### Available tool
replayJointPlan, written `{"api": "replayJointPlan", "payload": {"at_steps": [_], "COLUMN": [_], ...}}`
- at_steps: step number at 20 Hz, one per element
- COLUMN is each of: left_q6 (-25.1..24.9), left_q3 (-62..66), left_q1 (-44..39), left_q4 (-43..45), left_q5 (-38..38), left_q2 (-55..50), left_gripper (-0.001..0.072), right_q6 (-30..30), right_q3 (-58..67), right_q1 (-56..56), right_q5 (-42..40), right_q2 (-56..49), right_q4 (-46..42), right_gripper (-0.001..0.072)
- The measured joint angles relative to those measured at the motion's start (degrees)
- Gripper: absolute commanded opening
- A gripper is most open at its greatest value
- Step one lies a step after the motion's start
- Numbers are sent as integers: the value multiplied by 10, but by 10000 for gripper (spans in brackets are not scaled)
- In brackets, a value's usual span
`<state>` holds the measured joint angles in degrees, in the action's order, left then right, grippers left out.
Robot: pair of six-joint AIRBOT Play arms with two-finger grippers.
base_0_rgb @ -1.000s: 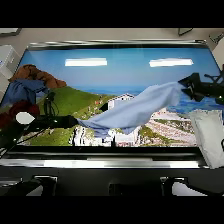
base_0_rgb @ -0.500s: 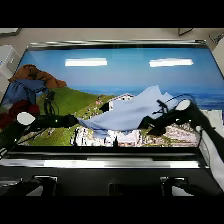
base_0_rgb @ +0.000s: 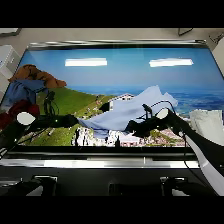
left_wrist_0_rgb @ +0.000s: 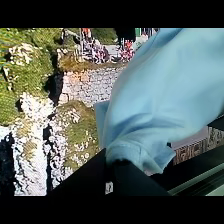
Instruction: Fold the clothes and pants, and hang the long-sleeved shirts on hangers.
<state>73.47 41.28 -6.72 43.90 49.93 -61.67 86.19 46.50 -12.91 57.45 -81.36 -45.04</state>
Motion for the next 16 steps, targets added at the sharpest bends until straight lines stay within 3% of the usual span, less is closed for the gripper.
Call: {"api": "replayJointPlan", "payload": {"at_steps": [2,4,6,7,12,16], "left_q6": [0,0,0,0,0,0], "left_q3": [0,0,0,0,10,94], "left_q1": [0,0,0,0,0,9], "left_q4": [0,0,0,0,0,0], "left_q5": [0,0,0,0,-3,-6], "left_q2": [0,0,0,0,0,4], "left_gripper": [30,30,29,29,29,29], "right_q6": [0,2,4,9,7,-23], "right_q3": [-1,-1,-2,-3,9,91], "right_q1": [-3,-5,-6,-6,-4,20], "right_q5": [-8,-23,-46,-57,-45,2], "right_q2": [-12,-19,-24,-26,-18,43], "right_q4": [21,34,39,34,31,-25], "right_gripper": [556,482,102,38,35,36]}}
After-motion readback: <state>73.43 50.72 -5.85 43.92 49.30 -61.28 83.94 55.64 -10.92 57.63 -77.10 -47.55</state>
